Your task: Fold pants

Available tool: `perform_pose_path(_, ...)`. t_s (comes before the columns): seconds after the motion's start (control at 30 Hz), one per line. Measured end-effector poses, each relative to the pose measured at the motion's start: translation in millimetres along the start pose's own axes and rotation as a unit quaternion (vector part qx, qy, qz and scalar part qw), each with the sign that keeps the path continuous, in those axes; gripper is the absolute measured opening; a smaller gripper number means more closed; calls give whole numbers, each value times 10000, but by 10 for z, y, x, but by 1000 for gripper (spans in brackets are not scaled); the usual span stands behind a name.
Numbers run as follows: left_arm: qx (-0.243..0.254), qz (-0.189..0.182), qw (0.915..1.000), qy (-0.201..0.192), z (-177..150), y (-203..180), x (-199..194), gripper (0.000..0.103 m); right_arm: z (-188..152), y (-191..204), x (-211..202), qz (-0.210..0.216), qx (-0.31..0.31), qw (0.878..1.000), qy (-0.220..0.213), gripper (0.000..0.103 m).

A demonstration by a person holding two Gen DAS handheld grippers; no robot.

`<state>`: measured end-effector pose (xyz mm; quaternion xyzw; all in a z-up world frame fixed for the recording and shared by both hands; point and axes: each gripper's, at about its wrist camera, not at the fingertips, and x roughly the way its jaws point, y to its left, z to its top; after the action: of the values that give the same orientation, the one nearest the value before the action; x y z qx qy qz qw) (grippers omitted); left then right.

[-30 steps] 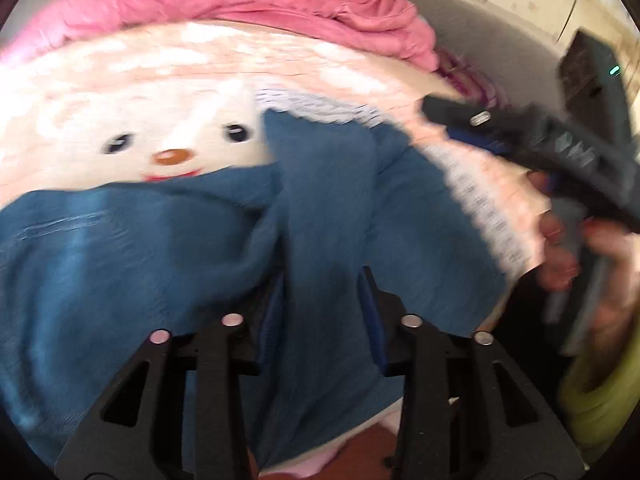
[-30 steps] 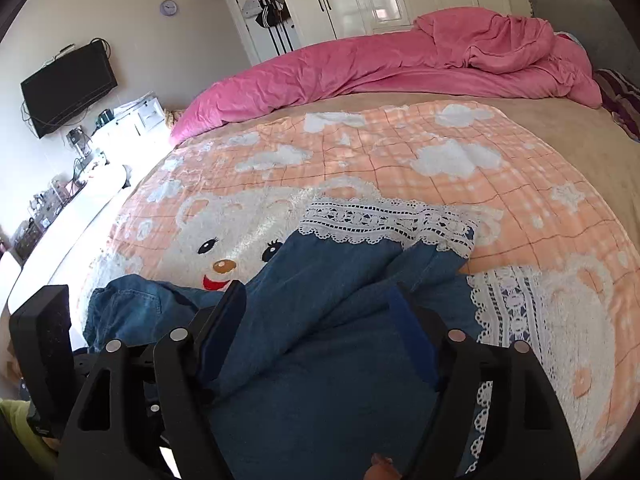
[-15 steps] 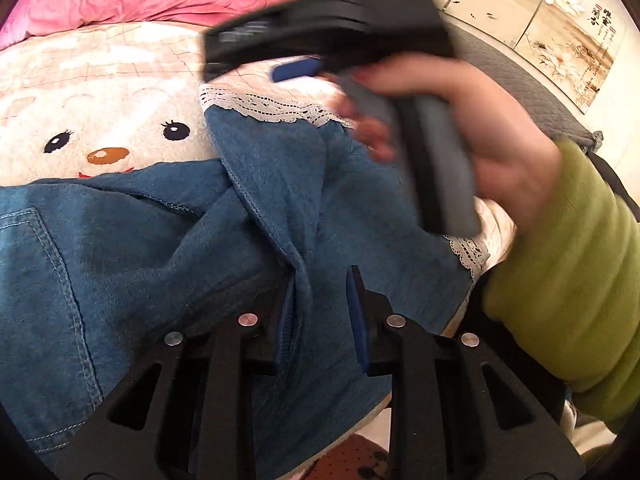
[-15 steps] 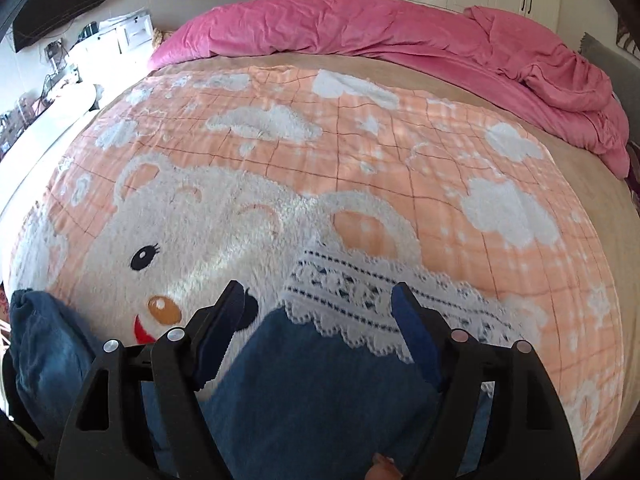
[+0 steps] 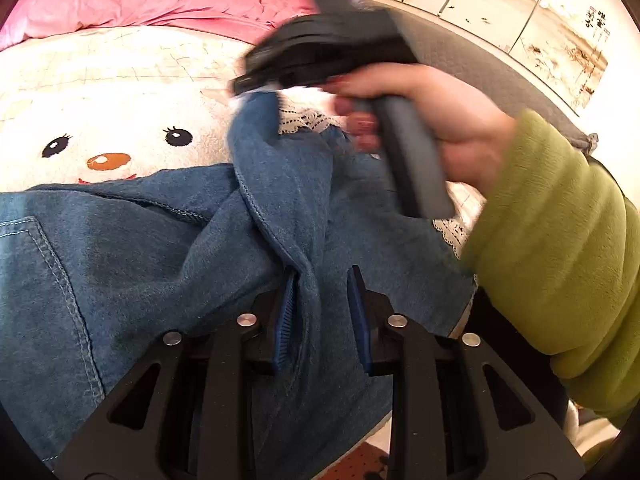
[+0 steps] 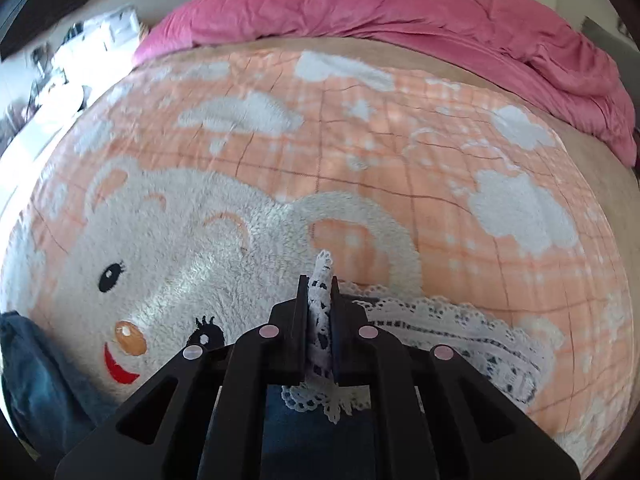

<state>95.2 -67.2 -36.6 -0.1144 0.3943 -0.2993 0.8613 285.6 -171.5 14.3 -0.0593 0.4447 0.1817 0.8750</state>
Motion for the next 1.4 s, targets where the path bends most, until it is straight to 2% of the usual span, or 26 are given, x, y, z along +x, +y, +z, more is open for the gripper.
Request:
perform_pose_path(0.03,4,12,10000,-49,0,4,-11,31,-23,-78,-125,40,124,9999,-93,8)
perform_pose_path(0.17,0,-20,9999,-137,-6,19,-75,32,-200,-445,-774,125,696,9955,-634,8)
perform_pose_path(0.23,68,108,9998,-170,-29,45,-91,14,-315,-617,-1022,202,957,9919,-816,8)
perform_pose_path(0.33,47,135,9998,-153,-47,79,-115,4,-560,-826,-1323,229,1323,9861,-981,8)
perform_pose_path(0.43,103,107,9997,-183,-31,86,-168,3,-847,-998,-1529,381,1683,9799,-999,8)
perform_pose_path(0.63,705,331,9966,-261,-118,-131,-222,3,-1355,-1164,-1691,324,1986,9775,-637,9)
perform_pose_path(0.77,882,327,9955,-103,-188,-221,-174,4,-1588,-1257,-1654,56,1959,9805,-129,14)
perform_pose_path(0.83,996,453,9940,-79,-227,-262,-148,4,-1672,-1313,-1639,159,2000,9797,9,21)
perform_pose_path(0.9,1124,593,9919,-53,-259,-296,-120,4,-1740,-1353,-1656,113,1963,9804,123,34)
perform_pose_path(1.17,1219,718,9899,-28,-311,-324,-94,4,-1843,-1357,-1573,173,1709,9834,586,36)
perform_pose_path(1.2,1240,734,9896,-28,-312,-327,-93,4,-1838,-1367,-1566,216,1695,9835,599,33)
perform_pose_path(1.23,1265,763,9890,-39,-315,-338,-93,4,-1827,-1334,-1571,212,1540,9861,590,26)
perform_pose_path(1.27,1296,794,9884,-53,-320,-341,-94,3,-1812,-1296,-1576,128,1325,9894,588,6)
perform_pose_path(1.3,1361,825,9872,-47,-330,-354,-93,2,-1798,-1244,-1597,30,1105,9921,585,6)
perform_pose_path(1.4,1473,840,9855,-87,-340,-369,-151,1,-1810,-1232,-1680,108,1030,9928,609,6)
